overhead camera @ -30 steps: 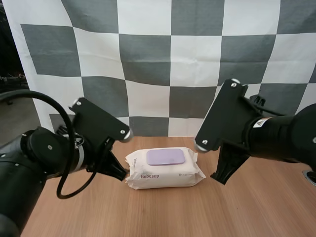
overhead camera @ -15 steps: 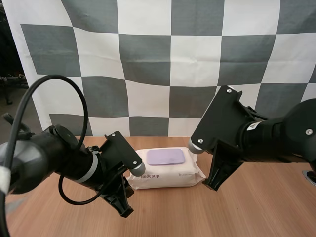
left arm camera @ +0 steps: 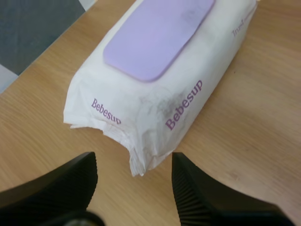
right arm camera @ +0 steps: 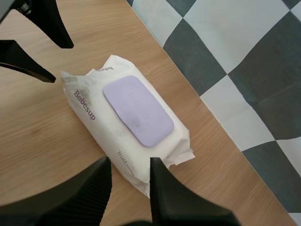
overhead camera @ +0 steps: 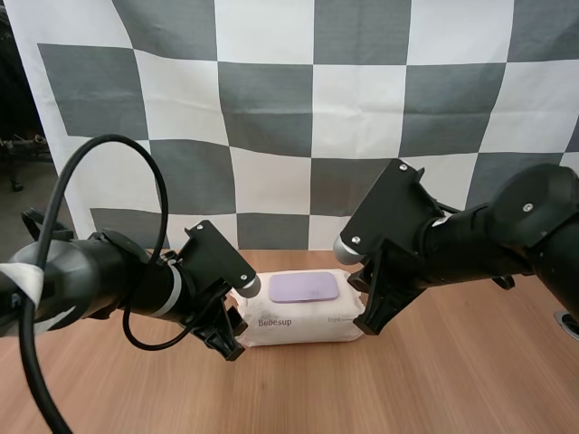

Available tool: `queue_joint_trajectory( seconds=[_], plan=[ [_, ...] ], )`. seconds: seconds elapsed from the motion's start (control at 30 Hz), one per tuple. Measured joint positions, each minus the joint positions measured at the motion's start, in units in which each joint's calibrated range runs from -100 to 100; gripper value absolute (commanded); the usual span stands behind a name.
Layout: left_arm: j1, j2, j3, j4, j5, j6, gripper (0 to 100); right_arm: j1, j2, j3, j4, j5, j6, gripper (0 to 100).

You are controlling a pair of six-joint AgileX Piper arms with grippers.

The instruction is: Open the wet wipes lid

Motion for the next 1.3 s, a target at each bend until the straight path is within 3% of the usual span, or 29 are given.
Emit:
queue_joint_trajectory(
  seconds=[0.47,0.8,1.1,1.2,1.3],
  plan=[
    [0.00,14.2,0.0,-9.3,-3.4,9.3,80,4.5,2.7,0.0,2.5,-0.4,1.7,48],
    [0.00,15.2,-0.2,-19.6,2.3,17.8,80,4.6,2.7,0.0,2.0,-1.4,2.4,48],
    [0.00,21.9,-0.8,-21.2,2.5,18.2,77,4.6,2.7,0.0,1.8,-1.4,2.5,48],
    [0.00,22.3,-0.8,-21.6,2.7,18.3,58,4.6,2.7,0.0,1.8,-1.4,2.5,48],
    [0.00,22.3,-0.8,-21.6,2.9,18.3,4,4.6,2.7,0.0,1.8,-1.4,2.5,48]
  ],
)
